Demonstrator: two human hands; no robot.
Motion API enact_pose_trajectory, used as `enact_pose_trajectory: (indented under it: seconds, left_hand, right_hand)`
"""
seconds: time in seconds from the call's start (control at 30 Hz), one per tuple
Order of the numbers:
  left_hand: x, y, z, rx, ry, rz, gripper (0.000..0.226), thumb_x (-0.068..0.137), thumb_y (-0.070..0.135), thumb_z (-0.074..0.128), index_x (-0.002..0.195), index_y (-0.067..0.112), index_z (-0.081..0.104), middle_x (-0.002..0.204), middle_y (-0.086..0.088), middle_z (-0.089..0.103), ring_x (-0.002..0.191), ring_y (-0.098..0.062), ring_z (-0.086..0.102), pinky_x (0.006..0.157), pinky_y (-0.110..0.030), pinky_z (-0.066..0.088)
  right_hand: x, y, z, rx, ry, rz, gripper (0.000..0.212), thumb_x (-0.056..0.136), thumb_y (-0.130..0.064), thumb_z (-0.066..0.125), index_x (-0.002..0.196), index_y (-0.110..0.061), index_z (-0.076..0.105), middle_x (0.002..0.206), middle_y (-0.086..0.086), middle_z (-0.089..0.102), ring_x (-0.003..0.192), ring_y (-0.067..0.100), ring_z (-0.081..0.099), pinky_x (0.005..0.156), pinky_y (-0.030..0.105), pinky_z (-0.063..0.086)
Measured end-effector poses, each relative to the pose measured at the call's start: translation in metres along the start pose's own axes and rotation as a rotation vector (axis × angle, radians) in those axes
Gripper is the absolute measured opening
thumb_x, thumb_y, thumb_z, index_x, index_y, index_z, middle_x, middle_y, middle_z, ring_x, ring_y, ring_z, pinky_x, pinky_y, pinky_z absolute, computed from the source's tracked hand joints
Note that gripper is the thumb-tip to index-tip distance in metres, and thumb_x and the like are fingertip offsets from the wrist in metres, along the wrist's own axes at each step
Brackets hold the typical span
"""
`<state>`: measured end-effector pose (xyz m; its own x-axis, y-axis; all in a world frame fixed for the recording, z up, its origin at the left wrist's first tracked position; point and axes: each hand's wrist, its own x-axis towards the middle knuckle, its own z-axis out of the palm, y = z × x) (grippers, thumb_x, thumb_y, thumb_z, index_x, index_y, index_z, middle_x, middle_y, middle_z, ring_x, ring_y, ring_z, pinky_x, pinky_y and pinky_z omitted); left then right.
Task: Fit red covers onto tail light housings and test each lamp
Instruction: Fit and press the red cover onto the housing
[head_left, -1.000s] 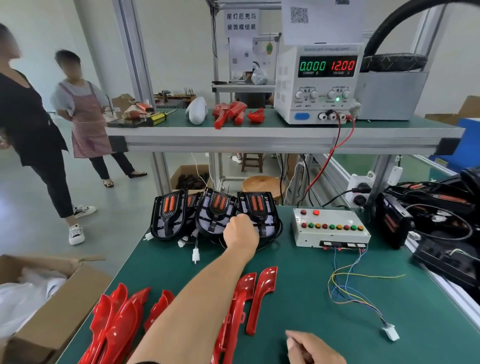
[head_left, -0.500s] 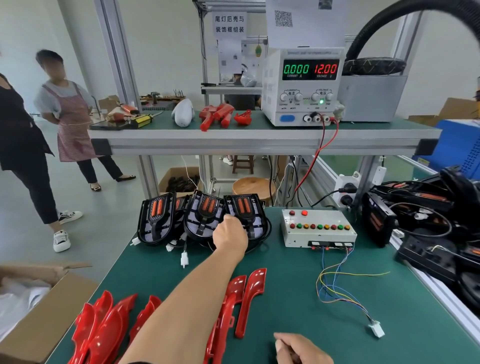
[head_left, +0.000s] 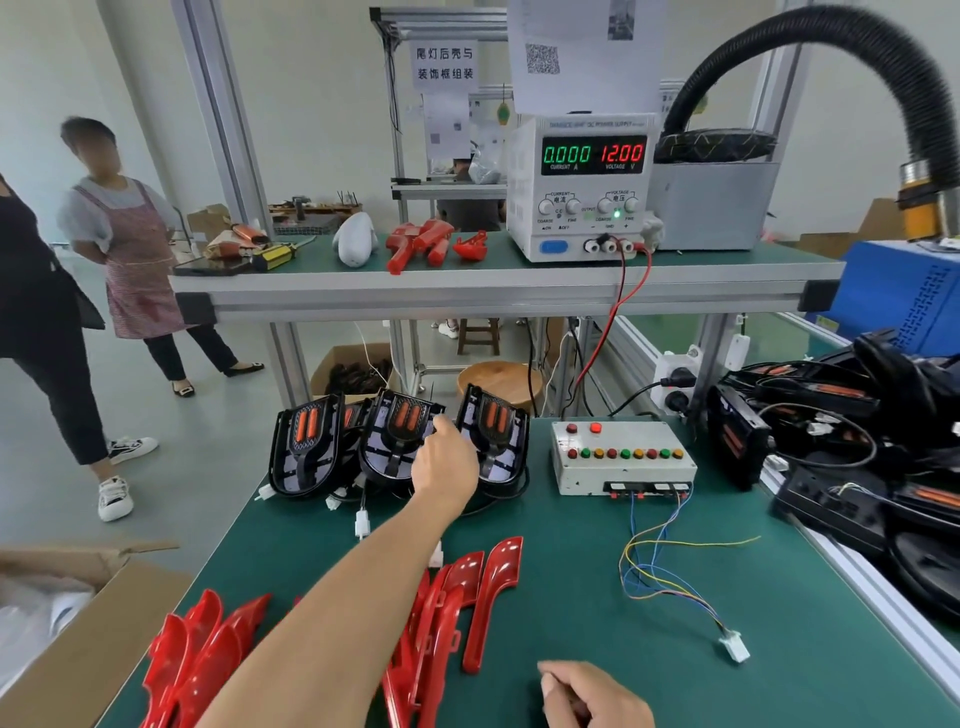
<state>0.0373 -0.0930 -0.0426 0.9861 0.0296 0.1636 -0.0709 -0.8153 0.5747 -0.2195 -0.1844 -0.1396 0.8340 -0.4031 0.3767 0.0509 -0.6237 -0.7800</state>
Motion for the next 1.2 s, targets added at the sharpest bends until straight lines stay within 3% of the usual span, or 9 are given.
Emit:
enact_pose_trajectory:
  seconds: [0.2,0.37,0.57,0.67,0.83,0.9,1.0,1.1,1.2]
  left_hand:
    - [-0.015,0.007,-0.028,-0.308,0.069,0.081,0.014,0.104,0.019,0.045,0.107,0.006,0.045,0.085,-0.010,0.057,0.075,-0.030,0.057,0.061,-0.041,0.044]
    - [-0.025,0.012,-0.054,-0.550,0.056,0.064,0.009,0.103,0.031,0.047,0.103,0.022,0.047,0.086,-0.002,0.058,0.060,-0.014,0.050,0.045,-0.025,0.038]
    - [-0.056,0.020,-0.090,-0.870,-0.143,0.071,0.009,0.103,0.030,0.054,0.101,0.021,0.055,0.075,0.000,0.057,0.056,-0.011,0.050,0.048,-0.026,0.042]
    - [-0.091,0.013,-0.093,-0.857,-0.365,0.128,0.010,0.102,0.027,0.055,0.093,0.026,0.060,0.070,0.004,0.064,0.055,-0.007,0.057,0.043,-0.021,0.042]
    - [-0.145,-0.002,-0.074,-0.478,-0.710,0.441,0.009,0.102,0.037,0.054,0.097,0.030,0.055,0.070,-0.003,0.045,0.059,-0.017,0.034,0.053,-0.032,0.027]
    - [-0.157,0.000,-0.064,-0.330,-0.780,0.552,0.012,0.104,0.041,0.053,0.104,0.029,0.052,0.066,0.005,0.039,0.056,-0.015,0.029,0.051,-0.028,0.028]
    - [-0.168,0.008,-0.049,-0.213,-0.844,0.616,0.016,0.107,0.039,0.049,0.112,0.024,0.051,0.067,0.007,0.041,0.053,-0.008,0.030,0.051,-0.021,0.030]
    - [-0.176,0.011,-0.033,-0.127,-0.867,0.623,0.021,0.108,0.039,0.047,0.118,0.021,0.051,0.073,0.010,0.049,0.055,-0.002,0.038,0.058,-0.019,0.035]
    - [-0.182,0.008,-0.018,-0.097,-0.816,0.580,0.023,0.107,0.040,0.048,0.118,0.020,0.052,0.068,0.007,0.047,0.057,-0.009,0.039,0.060,-0.031,0.034]
  right_hand:
    - [-0.001,0.004,-0.003,0.004,-0.047,0.069,0.035,0.070,-0.002,0.086,0.072,-0.036,0.078,0.065,-0.028,0.067,0.054,-0.003,0.063,0.057,0.004,0.046]
    - [-0.003,0.001,-0.010,0.055,-0.102,0.110,0.031,0.082,-0.007,0.078,0.078,-0.038,0.078,0.068,-0.025,0.070,0.060,0.001,0.066,0.062,0.008,0.048]
    - [0.006,-0.006,-0.040,0.592,0.087,0.463,0.024,0.097,-0.003,0.064,0.099,-0.022,0.077,0.086,0.003,0.078,0.058,0.014,0.068,0.046,0.024,0.048]
    - [0.015,-0.008,-0.070,0.884,0.103,0.573,0.023,0.103,-0.026,0.054,0.113,-0.015,0.073,0.105,0.010,0.077,0.075,0.021,0.074,0.060,0.034,0.054]
    - [0.025,0.007,-0.120,1.268,-0.215,0.718,0.084,0.085,-0.079,0.037,0.134,-0.016,0.063,0.130,0.017,0.068,0.119,0.042,0.065,0.098,0.057,0.048]
    - [0.021,0.016,-0.135,1.245,-0.377,0.714,0.090,0.084,-0.084,0.032,0.135,-0.017,0.065,0.137,0.019,0.064,0.128,0.040,0.059,0.102,0.056,0.045]
    - [0.008,0.026,-0.143,1.045,-0.442,0.722,0.070,0.097,-0.070,0.032,0.128,-0.021,0.070,0.134,0.014,0.066,0.126,0.032,0.063,0.097,0.049,0.051]
    - [-0.004,0.035,-0.139,0.768,-0.303,0.632,0.039,0.102,-0.043,0.048,0.122,-0.018,0.071,0.120,0.009,0.074,0.111,0.025,0.072,0.087,0.042,0.056]
    - [-0.009,0.033,-0.131,0.383,-0.124,0.544,0.022,0.106,-0.029,0.051,0.110,-0.022,0.071,0.104,-0.006,0.078,0.096,0.007,0.073,0.084,0.033,0.052]
